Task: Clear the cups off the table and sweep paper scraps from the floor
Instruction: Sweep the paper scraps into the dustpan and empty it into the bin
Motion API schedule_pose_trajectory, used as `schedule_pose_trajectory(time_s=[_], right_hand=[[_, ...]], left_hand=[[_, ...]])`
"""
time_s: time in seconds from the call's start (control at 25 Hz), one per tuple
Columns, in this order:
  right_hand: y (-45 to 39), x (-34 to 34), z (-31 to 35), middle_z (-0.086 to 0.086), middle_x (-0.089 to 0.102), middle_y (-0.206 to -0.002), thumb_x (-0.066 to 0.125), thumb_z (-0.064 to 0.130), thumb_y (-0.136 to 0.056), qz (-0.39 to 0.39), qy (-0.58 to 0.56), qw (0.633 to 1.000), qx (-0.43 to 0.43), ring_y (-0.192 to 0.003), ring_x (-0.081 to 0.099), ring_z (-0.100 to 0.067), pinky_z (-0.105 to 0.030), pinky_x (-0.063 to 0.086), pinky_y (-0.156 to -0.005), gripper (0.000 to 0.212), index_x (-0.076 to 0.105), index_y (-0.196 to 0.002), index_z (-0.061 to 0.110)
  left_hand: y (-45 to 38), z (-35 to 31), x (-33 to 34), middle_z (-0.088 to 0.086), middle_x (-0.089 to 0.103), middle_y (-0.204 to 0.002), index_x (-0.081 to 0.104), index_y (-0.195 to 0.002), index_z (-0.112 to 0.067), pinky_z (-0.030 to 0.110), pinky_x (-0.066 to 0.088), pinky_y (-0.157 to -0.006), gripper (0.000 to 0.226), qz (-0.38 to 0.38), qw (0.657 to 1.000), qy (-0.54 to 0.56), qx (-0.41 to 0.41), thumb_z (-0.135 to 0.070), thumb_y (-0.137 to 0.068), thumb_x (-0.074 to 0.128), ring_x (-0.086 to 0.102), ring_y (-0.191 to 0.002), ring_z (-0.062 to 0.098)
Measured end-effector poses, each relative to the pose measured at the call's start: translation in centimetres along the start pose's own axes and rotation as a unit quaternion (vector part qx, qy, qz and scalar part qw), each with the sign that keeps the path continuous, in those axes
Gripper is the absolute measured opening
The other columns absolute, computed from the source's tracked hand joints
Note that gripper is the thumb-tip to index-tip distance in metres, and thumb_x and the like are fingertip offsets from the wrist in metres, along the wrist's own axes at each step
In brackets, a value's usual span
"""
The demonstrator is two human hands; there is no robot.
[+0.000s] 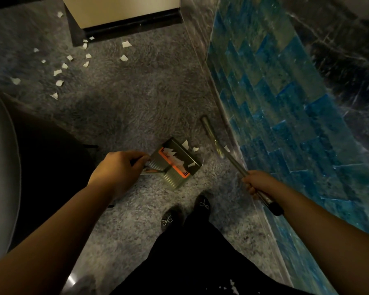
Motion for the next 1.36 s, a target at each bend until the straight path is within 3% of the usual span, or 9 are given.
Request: schedule_pose_trajectory(time_s=[0.2,0.4,0.52,0.68,0.8,0.92,1.04,1.24,1.36], right_hand=[[-3.7,-1.7,-1.3,-0.014,0.051,-0.063,0.049,0.003,-0.092,-0.027,0.056,0.998,0.023,-0.056,0.046,-0.024,-0.032,0.040,-0.059,0.024,0.053,-0.068,0.003],[-6.0,-1.3,-2.7,-0.018,0.052,-0.065,0.049,0.007,-0.093,-0.054,0.039,0.996,0.052,-0.060,0.049,-0.027,-0.036,0.042,-0.065,0.014,0.054,-0.085,-0.003],[-6.6,-1.5,-2.1,-0.019,0.054,-0.070,0.048,-0.003,-0.088,-0.051,0.061,0.996,0.041,-0.066,0.050,-0.028,-0.036,0.042,-0.067,0.013,0.054,-0.077,-0.003],[-5.8,-1.4,-1.8,-0.012,0.051,-0.057,0.048,0.001,-0.089,-0.009,0.061,0.997,0.041,-0.050,0.046,-0.023,-0.030,0.040,-0.055,0.021,0.054,-0.069,0.003],[-4.3,-0.5,-1.9,-0.012,0.054,-0.058,0.052,0.000,-0.089,-0.011,0.064,0.998,0.023,-0.049,0.051,-0.022,-0.029,0.044,-0.051,0.007,0.057,-0.085,0.001],[-3.5,-0.1,-2.8,-0.011,0.051,-0.059,0.049,-0.003,-0.091,-0.028,0.016,0.999,0.007,-0.047,0.047,-0.021,-0.026,0.041,-0.041,0.025,0.057,-0.115,-0.003],[-3.0,-1.0,-2.9,-0.011,0.048,-0.059,0.046,-0.005,-0.091,-0.051,-0.004,0.999,0.002,-0.046,0.043,-0.020,-0.020,0.038,-0.035,0.025,0.059,-0.112,-0.005],[-4.8,-2.6,0.2,-0.023,0.057,-0.087,0.050,-0.009,-0.084,-0.048,0.123,0.991,0.000,-0.078,0.055,-0.030,-0.036,0.046,-0.070,0.011,0.055,-0.092,-0.003],[-5.4,-2.2,1.3,-0.022,0.055,-0.085,0.051,-0.010,-0.082,-0.026,0.148,0.988,0.017,-0.077,0.053,-0.030,-0.036,0.043,-0.070,0.009,0.055,-0.083,-0.003]], left_hand=[[0.5,-0.5,-0.2,-0.024,0.065,-0.077,0.070,-0.100,-0.044,0.027,0.052,-0.069,0.016,0.018,1.000,-0.007,0.014,-0.043,-0.090,0.058,0.063,-0.075,-0.001],[0.5,-0.5,0.8,-0.019,0.069,-0.081,0.061,-0.103,-0.051,0.033,0.056,-0.073,0.017,0.025,1.000,-0.003,0.010,-0.039,-0.091,0.060,0.065,-0.077,0.003],[0.2,-0.8,1.1,-0.018,0.070,-0.081,0.049,-0.105,-0.061,0.032,0.056,-0.072,0.028,0.025,1.000,-0.010,0.015,-0.040,-0.090,0.060,0.065,-0.077,0.004],[-0.1,-0.5,1.2,-0.023,0.065,-0.076,0.061,-0.099,-0.054,0.031,0.055,-0.073,0.015,0.026,1.000,-0.006,-0.011,-0.042,-0.089,0.060,0.064,-0.076,0.004],[-0.1,-1.0,1.2,-0.029,0.059,-0.067,0.057,-0.098,-0.060,0.028,0.053,-0.069,0.018,0.028,1.000,-0.010,-0.009,-0.044,-0.089,0.059,0.061,-0.071,-0.002],[-0.2,-1.6,0.8,-0.028,0.060,-0.069,0.050,-0.097,-0.065,0.027,0.053,-0.070,0.024,0.022,1.000,-0.010,-0.001,-0.044,-0.089,0.059,0.061,-0.072,-0.004],[-0.3,-2.0,0.4,-0.032,0.059,-0.069,0.048,-0.095,-0.068,0.027,0.054,-0.070,0.028,0.015,1.000,-0.010,-0.001,-0.042,-0.090,0.059,0.060,-0.073,-0.006],[-0.2,-1.6,0.6,-0.023,0.067,-0.080,0.048,-0.101,-0.064,0.030,0.055,-0.075,0.025,0.010,1.000,-0.008,0.001,-0.044,-0.090,0.058,0.064,-0.079,0.001],[-0.1,-1.2,0.7,-0.014,0.072,-0.086,0.052,-0.105,-0.058,0.034,0.056,-0.075,0.022,0.006,1.000,-0.014,0.005,-0.043,-0.090,0.059,0.066,-0.081,0.007]])
Point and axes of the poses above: each hand's wrist, its own y-axis away from the middle knuckle, its own x-axis out of the palm, z = x × y, the point moved 6 cm from there along -y, towards the middle knuckle
